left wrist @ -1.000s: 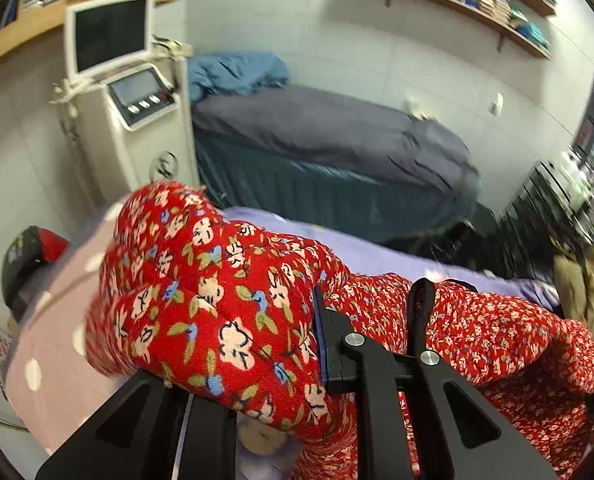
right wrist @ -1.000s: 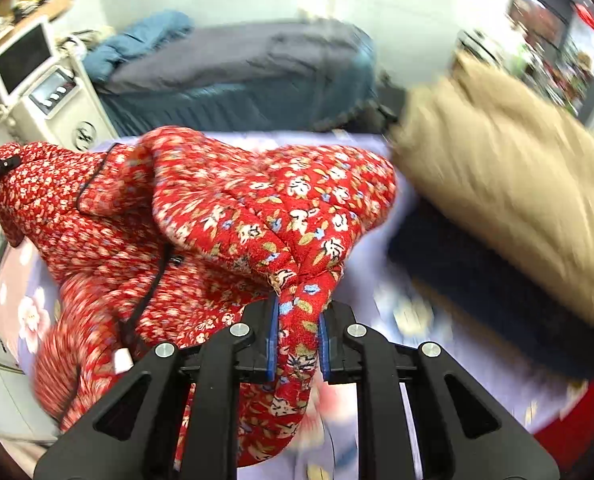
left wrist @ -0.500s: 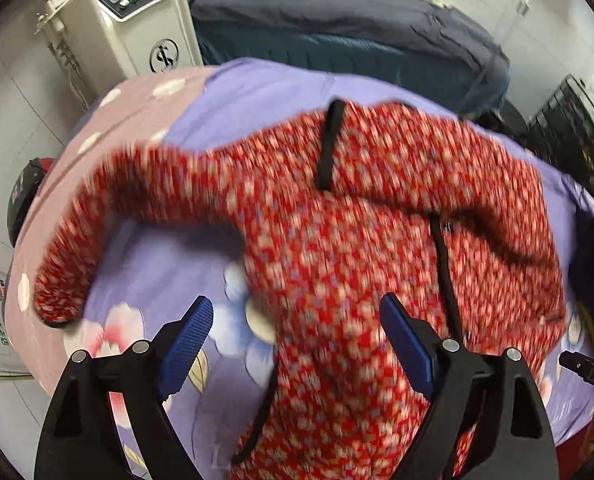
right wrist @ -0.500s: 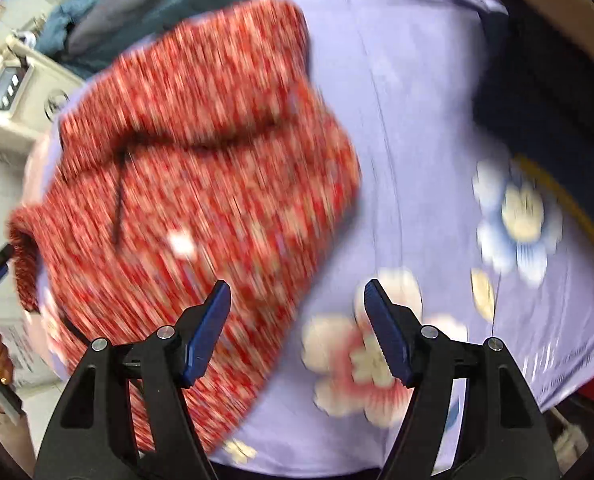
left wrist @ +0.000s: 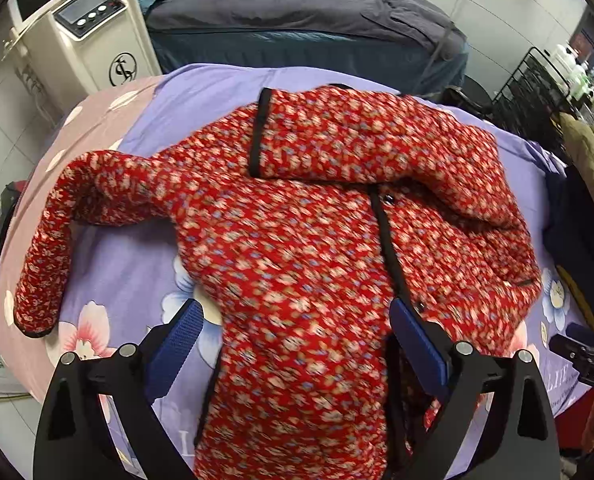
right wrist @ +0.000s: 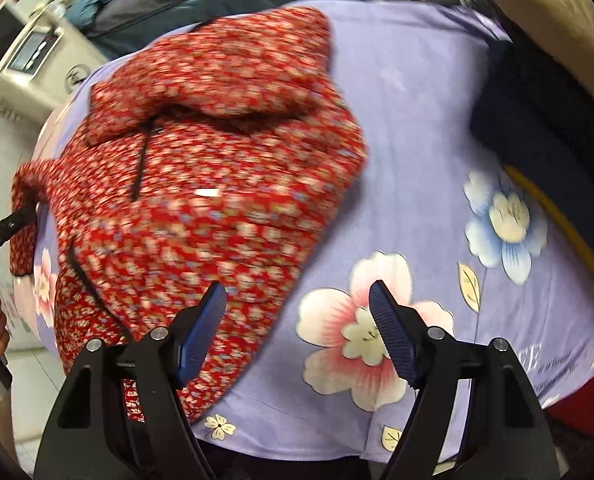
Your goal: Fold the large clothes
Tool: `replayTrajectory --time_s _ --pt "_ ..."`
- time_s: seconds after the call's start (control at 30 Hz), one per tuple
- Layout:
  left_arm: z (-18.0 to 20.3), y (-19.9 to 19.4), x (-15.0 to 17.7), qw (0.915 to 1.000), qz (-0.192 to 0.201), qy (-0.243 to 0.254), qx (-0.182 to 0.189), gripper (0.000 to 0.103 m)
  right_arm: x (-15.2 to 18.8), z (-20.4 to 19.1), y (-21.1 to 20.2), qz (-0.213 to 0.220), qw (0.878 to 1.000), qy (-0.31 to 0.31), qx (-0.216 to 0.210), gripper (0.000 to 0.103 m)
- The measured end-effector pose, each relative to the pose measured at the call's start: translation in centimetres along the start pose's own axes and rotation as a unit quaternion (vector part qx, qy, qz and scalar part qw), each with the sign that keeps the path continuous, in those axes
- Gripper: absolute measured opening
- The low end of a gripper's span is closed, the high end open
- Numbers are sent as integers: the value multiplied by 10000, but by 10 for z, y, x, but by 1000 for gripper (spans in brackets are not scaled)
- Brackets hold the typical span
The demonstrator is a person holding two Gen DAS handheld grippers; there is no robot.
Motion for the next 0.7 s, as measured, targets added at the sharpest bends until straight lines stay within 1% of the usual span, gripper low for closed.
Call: replayTrajectory --time_s 0.03,0.07,0.13,0.2,0.27,0.33,0.43,0.5,0.53,0.57,0.6,0.63,0.67,0.7 --pt "6 3 6 10000 -48 43 61 92 5 -5 -1 -50 9999 -22 -87 75" --pt "11 5 11 9999 -99 69 93 92 8 -12 9 -114 9999 -46 -114 75" --pt "19 11 26 9995 -261 88 182 92 16 -15 15 -245 9995 -150 -108 75" --pt "29 17 41 9985 -402 68 371 92 21 -13 18 -216 9993 -309 49 75" --pt "43 20 47 9979 -392 235 450 92 22 -9 18 -200 9990 -367 154 75" --pt "55 24 47 9972 -404 419 475 92 23 -5 14 -189 9994 -255 108 75" --pt "91 35 37 9931 -312 778 821 92 22 -3 13 -160 9997 -150 74 75" --pt "111 45 29 9901 -290 1079 854 91 21 0 8 -110 9997 -164 124 75" --pt "121 53 27 9879 -344 1266 826 86 20 2 4 -47 9997 -161 152 75" --pt "134 61 26 9843 -483 1519 758 73 19 5 0 26 9997 -150 168 75" --pt "145 62 25 9816 -516 1636 837 57 17 7 -4 94 9997 -139 190 75" --pt "154 61 25 9791 -523 1690 1008 46 14 13 -10 228 9993 -113 259 75" --pt "170 55 26 9737 -576 1759 1325 41 11 19 -14 322 9989 -92 341 75" --pt "185 47 28 9694 -535 1892 1469 41 7 27 -20 437 9979 -63 470 75"
Point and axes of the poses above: each gripper's, at about its wrist camera, not at the fingertips, and y roughly the way its jaws point, z to its right, x to its underside, the point moved 9 cm from there along y, roughly the way its jaws point, and after that the axes turned 10 degrees about y, right-handed, at the moved point
